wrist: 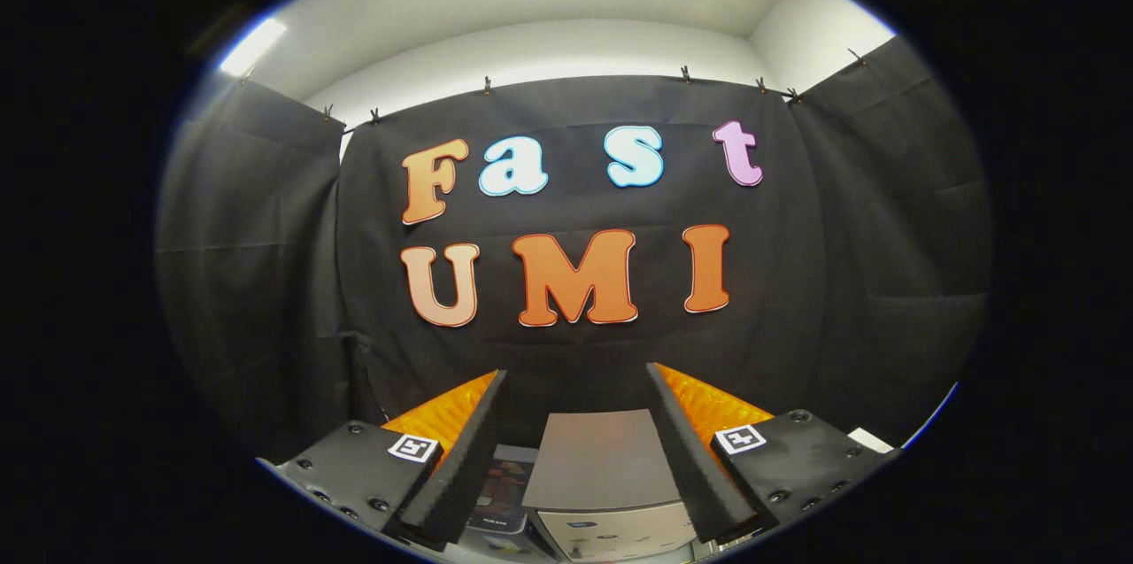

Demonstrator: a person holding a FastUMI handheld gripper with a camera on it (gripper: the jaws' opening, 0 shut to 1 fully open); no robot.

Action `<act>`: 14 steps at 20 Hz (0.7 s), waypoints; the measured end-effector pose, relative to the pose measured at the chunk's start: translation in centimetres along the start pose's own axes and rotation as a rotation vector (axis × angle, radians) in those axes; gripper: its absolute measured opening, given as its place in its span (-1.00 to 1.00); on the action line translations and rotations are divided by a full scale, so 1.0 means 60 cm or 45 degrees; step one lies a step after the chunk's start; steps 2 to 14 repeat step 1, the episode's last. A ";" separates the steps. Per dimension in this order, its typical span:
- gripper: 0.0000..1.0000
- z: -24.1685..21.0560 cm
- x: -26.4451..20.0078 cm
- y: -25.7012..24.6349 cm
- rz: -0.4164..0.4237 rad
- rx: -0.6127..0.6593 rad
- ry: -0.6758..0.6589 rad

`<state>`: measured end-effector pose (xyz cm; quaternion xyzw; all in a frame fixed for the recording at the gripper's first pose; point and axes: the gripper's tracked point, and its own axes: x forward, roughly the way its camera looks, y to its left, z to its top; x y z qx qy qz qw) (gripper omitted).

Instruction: Put the clothes into the washing machine and then close the washing machine lid.

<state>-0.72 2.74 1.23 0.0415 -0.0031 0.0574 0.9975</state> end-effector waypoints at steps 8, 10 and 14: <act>0.96 0.001 0.000 0.001 -0.002 0.000 -0.002; 0.96 0.001 0.000 0.001 -0.002 0.000 -0.002; 0.96 0.001 0.000 0.001 -0.002 0.000 -0.002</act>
